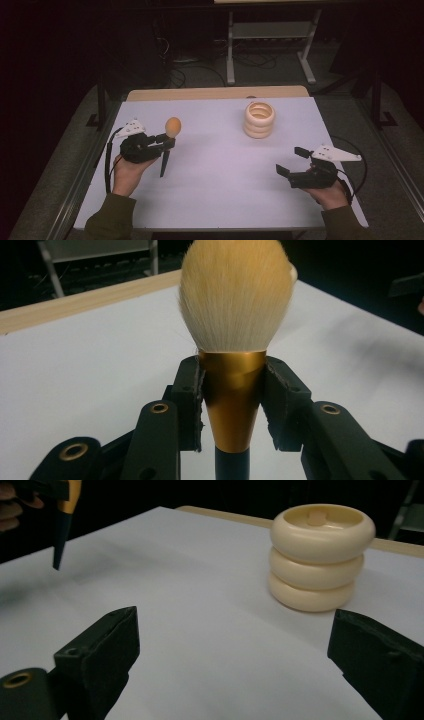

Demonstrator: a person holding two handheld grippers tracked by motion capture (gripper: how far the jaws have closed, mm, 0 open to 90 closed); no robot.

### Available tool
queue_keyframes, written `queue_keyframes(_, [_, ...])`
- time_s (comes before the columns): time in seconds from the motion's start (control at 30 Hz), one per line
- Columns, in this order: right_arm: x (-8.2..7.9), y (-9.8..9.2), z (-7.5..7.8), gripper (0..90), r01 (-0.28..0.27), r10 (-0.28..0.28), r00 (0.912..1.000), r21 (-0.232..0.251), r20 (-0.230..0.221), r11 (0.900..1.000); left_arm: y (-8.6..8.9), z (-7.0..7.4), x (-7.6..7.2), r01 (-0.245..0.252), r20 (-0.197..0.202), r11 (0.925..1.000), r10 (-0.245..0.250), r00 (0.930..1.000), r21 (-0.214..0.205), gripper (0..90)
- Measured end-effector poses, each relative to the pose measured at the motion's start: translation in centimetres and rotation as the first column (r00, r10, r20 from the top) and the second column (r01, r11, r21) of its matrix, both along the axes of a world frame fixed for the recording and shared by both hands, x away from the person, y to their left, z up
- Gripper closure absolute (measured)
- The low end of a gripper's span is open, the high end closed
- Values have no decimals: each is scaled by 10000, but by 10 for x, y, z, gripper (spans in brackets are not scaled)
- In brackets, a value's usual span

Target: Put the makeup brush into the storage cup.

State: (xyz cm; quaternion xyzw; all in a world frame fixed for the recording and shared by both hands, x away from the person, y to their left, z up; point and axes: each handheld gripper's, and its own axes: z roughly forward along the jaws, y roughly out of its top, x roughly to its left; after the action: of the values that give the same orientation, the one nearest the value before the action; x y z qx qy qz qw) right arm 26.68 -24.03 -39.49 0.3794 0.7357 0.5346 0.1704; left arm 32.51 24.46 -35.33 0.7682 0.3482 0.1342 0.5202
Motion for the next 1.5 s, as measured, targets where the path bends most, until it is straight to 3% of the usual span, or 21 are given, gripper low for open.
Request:
queue_keyframes(0.13, [4, 11, 2, 113, -303, 303, 9995, 110, -3, 9995, -3, 2, 0, 149, 146, 9998, -147, 9998, -134, 631])
queue_keyframes(0.23, [8, 21, 5, 132, -646, 646, 9979, 175, -11, 9978, -10, 5, 0, 328, 462, 9982, -305, 9985, -498, 631])
queue_keyframes(0.4, [18, 37, 7, 154, -1112, 1116, 9937, 411, -72, 9929, -18, 7, 2, 534, 581, 9950, -486, 9971, -843, 630])
queue_keyframes(0.8, [33, 66, 11, 193, -1975, 1982, 9801, 640, -43, 9782, -40, 8, 3, 1038, 876, 9901, -956, 9916, -944, 630])
queue_keyframes(1.2, [40, 81, 15, 235, -2591, 2580, 9658, 1128, 251, 9592, -62, 11, 4, 1731, 1126, 9754, -1583, 9809, -1366, 630])
queue_keyframes(1.5, [45, 101, 17, 266, -2980, 2966, 9545, 1214, 303, 9468, -68, 11, 3, 1872, 1337, 9674, -1655, 9771, -1708, 630])
